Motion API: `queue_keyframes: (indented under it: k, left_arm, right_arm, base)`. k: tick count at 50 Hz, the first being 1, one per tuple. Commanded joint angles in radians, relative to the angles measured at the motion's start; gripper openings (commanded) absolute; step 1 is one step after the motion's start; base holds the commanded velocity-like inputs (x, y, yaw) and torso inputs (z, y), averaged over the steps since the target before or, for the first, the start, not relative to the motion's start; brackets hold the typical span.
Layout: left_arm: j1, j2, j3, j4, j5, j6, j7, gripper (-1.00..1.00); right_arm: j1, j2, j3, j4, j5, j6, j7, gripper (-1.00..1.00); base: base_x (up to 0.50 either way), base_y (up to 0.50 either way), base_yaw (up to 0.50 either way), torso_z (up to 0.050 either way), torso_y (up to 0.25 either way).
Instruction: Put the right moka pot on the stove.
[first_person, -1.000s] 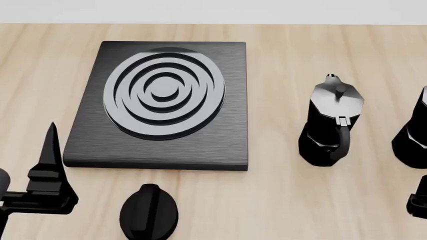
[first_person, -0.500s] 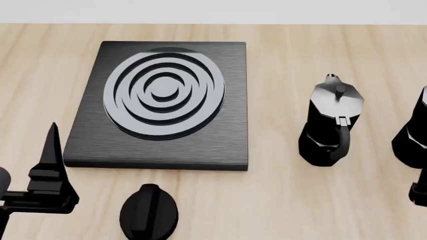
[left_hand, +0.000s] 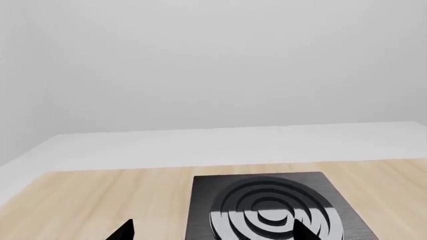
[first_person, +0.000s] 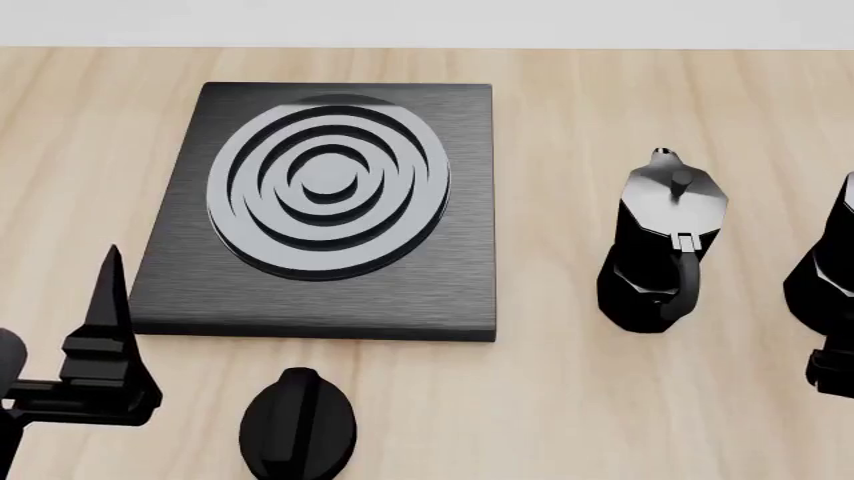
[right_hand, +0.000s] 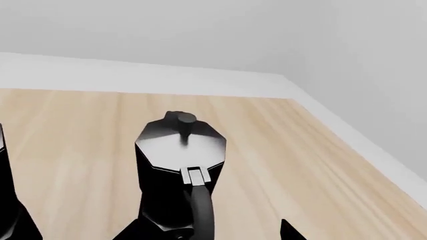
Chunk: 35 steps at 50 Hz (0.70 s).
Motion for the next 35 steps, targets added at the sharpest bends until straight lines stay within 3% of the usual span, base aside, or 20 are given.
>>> queue_keyframes:
  k: [1, 35]
  left_arm:
    - [-0.001, -0.001, 0.002, -0.004, -0.002, 0.003, -0.003, 1.00]
    - [-0.013, -0.009, 0.021, -0.008, 0.001, 0.007, -0.010, 1.00]
  right_arm:
    - [0.036, -0.011, -0.025, 0.051, -0.018, -0.014, -0.012, 1.00]
    - [0.120, -0.042, -0.075, 0.227, -0.068, -0.074, -0.048, 1.00]
  base:
    - [0.00, 0.00, 0.00, 0.000, 0.000]
    - [0.00, 0.00, 0.00, 0.000, 0.000]
